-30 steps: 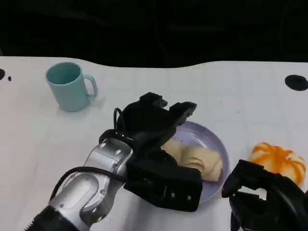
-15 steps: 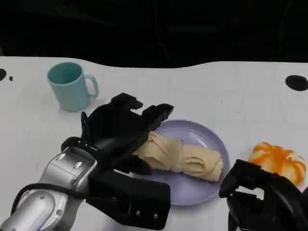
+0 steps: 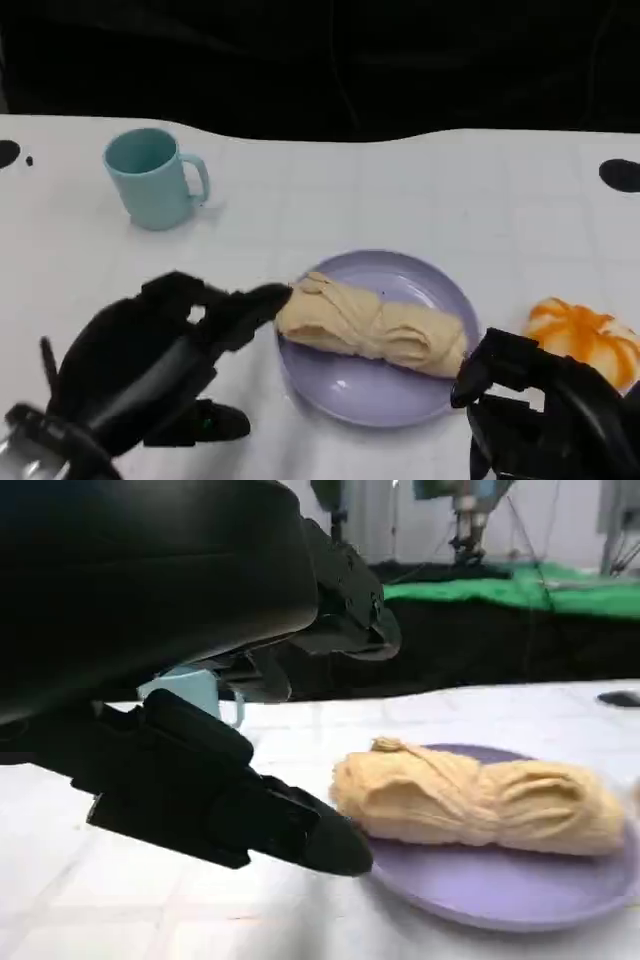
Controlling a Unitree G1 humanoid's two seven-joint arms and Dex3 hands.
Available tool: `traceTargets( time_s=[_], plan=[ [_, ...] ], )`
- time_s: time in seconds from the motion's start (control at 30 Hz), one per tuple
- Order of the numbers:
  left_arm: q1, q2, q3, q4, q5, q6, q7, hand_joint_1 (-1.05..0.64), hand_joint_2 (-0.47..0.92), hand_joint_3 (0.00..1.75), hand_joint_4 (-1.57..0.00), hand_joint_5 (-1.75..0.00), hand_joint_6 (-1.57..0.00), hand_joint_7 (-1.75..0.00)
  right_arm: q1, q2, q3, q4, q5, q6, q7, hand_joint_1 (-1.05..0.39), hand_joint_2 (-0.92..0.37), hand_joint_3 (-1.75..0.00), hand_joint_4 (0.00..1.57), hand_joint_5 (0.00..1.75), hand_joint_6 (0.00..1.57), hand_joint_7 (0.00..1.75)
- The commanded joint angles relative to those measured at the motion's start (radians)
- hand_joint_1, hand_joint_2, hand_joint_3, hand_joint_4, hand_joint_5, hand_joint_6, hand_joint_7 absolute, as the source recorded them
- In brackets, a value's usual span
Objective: Grasp the towel on the left side of the plate with the left hand and place it into the plate.
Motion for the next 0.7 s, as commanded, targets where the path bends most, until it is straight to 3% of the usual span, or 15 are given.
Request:
traceTargets(
  time_s=[0.03, 0.1, 0.2, 0.27, 0.3, 0.33, 0.43, 0.5, 0.57, 0.7],
  plan=[
    [0.09, -0.034, 0.061, 0.009, -0.079, -0.107, 0.123, -0.26, 0.89, 0.0, -0.62, -0.58, -0.61, -0.12, 0.007, 0.001, -0.004, -0.006, 0.009, -0.005, 0.001, -0.07, -0.66, -1.11, 0.72, 1.75, 0.55, 1.63],
    [0.13, -0.062, 0.08, 0.026, -0.124, -0.164, 0.17, -0.16, 0.88, 0.0, -0.72, -0.63, -0.71, -0.16, 0.008, 0.002, -0.004, -0.008, 0.008, -0.001, 0.0, -0.07, -0.66, -1.11, 0.72, 1.75, 0.54, 1.63],
    [0.191, -0.116, 0.095, 0.044, -0.212, -0.222, 0.205, -0.05, 0.91, 0.04, -0.82, -0.91, -0.92, -0.22, 0.008, 0.002, 0.0, -0.008, 0.001, 0.0, -0.003, -0.07, -0.66, -1.11, 0.72, 1.75, 0.54, 1.63],
    [0.217, -0.153, 0.097, 0.05, -0.282, -0.232, 0.195, -0.02, 0.89, 0.14, -0.84, -1.1, -1.02, -0.32, 0.009, 0.0, 0.001, -0.004, -0.002, -0.004, -0.003, -0.08, -0.66, -1.11, 0.72, 1.75, 0.54, 1.63],
    [0.229, -0.169, 0.097, 0.049, -0.312, -0.23, 0.185, -0.02, 0.83, 0.32, -0.84, -1.22, -1.03, -0.46, 0.01, -0.001, 0.002, -0.003, -0.004, -0.007, -0.002, -0.07, -0.66, -1.11, 0.72, 1.75, 0.54, 1.63],
    [0.24, -0.181, 0.096, 0.049, -0.339, -0.227, 0.174, -0.01, 0.69, 0.68, -0.84, -1.37, -0.99, -0.69, 0.011, -0.002, 0.001, -0.002, -0.005, -0.009, -0.001, -0.07, -0.66, -1.11, 0.72, 1.75, 0.54, 1.63],
    [0.253, -0.202, 0.091, 0.064, -0.377, -0.227, 0.156, 0.03, 0.47, 1.18, -0.88, -1.58, -0.92, -1.08, 0.012, -0.001, -0.003, -0.001, 0.0, -0.008, 0.0, -0.06, -0.66, -1.11, 0.71, 1.75, 0.53, 1.63],
    [0.253, -0.221, 0.088, 0.079, -0.409, -0.221, 0.141, 0.05, 0.41, 1.3, -0.91, -1.62, -0.91, -1.17, 0.013, -0.003, -0.005, -0.003, -0.001, -0.007, 0.0, -0.06, -0.66, -1.11, 0.71, 1.75, 0.53, 1.63],
    [0.255, -0.248, 0.082, 0.088, -0.469, -0.194, 0.114, 0.06, 0.34, 1.44, -0.91, -1.72, -0.87, -1.38, 0.017, -0.006, -0.007, -0.005, -0.003, -0.01, 0.001, -0.06, -0.66, -1.1, 0.71, 1.75, 0.53, 1.63],
    [0.259, -0.302, 0.069, 0.104, -0.624, -0.136, 0.046, 0.05, 0.38, 1.44, -0.93, -1.74, -0.82, -1.58, 0.024, -0.012, -0.014, -0.013, -0.001, -0.008, 0.005, -0.05, -0.67, -1.09, 0.7, 1.75, 0.53, 1.63]
  ],
)
